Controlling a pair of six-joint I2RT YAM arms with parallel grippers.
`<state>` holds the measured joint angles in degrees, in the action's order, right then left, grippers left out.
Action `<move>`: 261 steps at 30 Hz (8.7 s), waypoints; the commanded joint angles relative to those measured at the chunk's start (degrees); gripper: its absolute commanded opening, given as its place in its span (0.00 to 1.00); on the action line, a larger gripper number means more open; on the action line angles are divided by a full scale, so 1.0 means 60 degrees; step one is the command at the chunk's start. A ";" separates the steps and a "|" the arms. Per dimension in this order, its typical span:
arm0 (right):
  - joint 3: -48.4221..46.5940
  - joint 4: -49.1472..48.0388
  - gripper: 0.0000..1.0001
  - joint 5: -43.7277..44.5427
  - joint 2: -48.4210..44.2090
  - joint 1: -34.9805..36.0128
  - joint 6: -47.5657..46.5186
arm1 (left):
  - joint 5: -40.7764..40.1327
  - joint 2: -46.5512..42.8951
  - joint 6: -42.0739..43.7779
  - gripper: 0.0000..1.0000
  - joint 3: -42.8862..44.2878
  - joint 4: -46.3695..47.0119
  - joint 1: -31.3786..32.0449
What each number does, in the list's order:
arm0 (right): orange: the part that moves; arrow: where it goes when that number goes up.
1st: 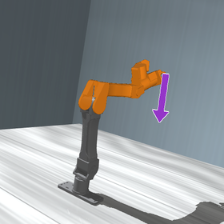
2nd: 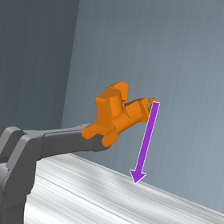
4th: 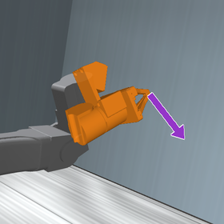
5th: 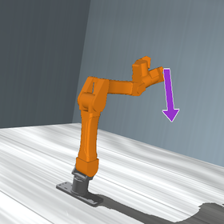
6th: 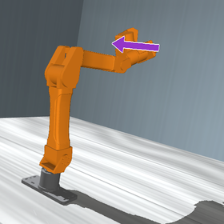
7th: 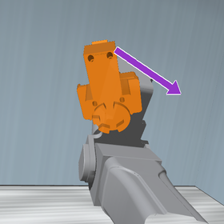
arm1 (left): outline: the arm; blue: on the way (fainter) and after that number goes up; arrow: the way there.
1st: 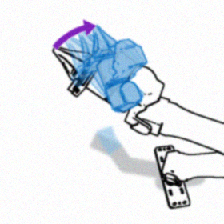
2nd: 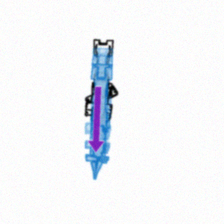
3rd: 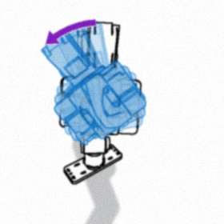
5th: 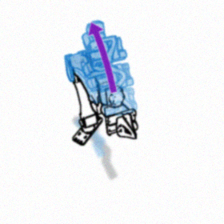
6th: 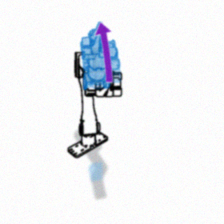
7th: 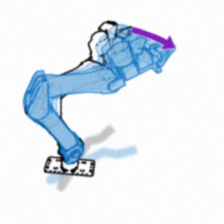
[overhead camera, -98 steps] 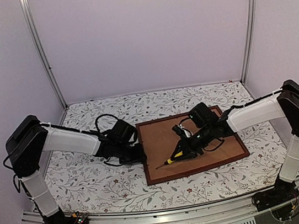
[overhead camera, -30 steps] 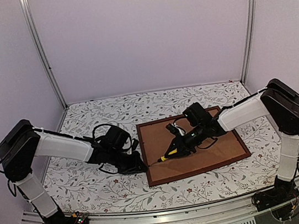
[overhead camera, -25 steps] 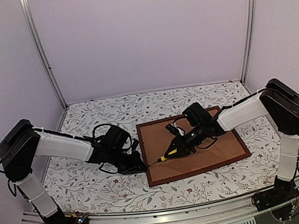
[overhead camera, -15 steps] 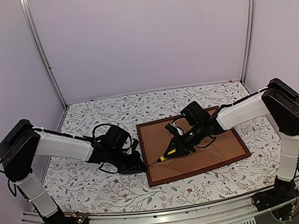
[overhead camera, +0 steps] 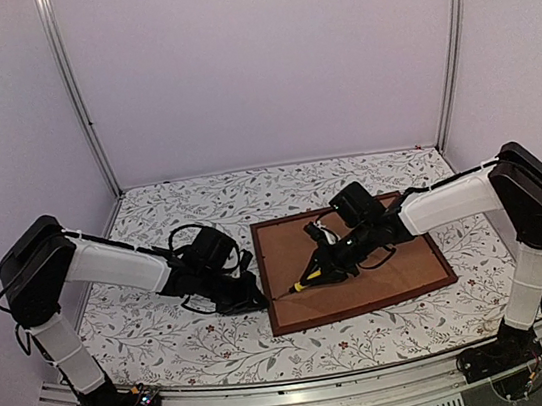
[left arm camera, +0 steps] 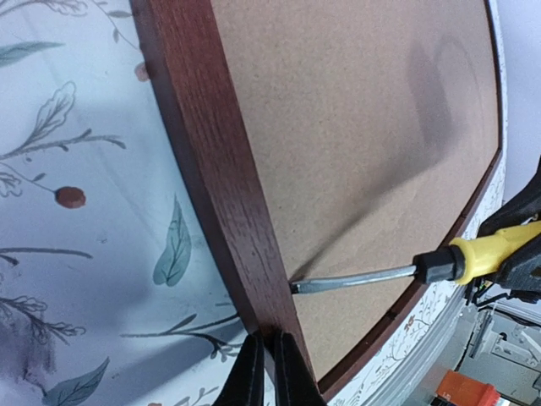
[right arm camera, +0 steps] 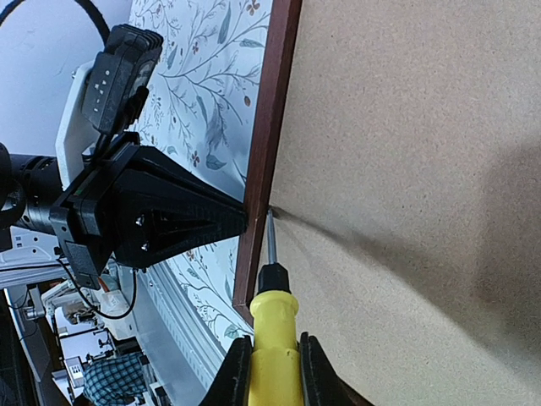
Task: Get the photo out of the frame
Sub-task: Release the fastener from the backboard, then move the photo frame to the center of the board.
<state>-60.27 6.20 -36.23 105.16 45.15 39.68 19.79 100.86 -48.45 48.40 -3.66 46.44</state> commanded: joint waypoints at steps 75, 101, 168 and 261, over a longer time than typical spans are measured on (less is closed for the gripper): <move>-0.6287 0.5032 0.00 0.4189 0.3274 0.3639 0.0613 | -0.0006 0.1035 -0.0078 0.01 -0.0308 0.1069 0.0815; -1.0677 0.7115 0.00 0.4277 0.6094 0.4634 0.0761 | 0.0264 0.0755 -0.0042 0.01 -0.1182 0.2335 0.0859; -0.5544 0.6851 0.00 0.5980 -0.0079 0.2661 -0.1025 | -0.1218 -0.0852 0.0439 0.11 0.0533 -0.2108 0.0586; -0.0239 0.2807 0.00 0.3904 -0.2340 0.0772 -0.0501 | -0.2903 0.0047 -0.0180 0.38 0.2245 -0.3564 0.2662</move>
<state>-62.52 26.92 -9.39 90.21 51.51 36.51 2.31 104.36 -50.57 62.13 -23.64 63.00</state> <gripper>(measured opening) 0.166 0.353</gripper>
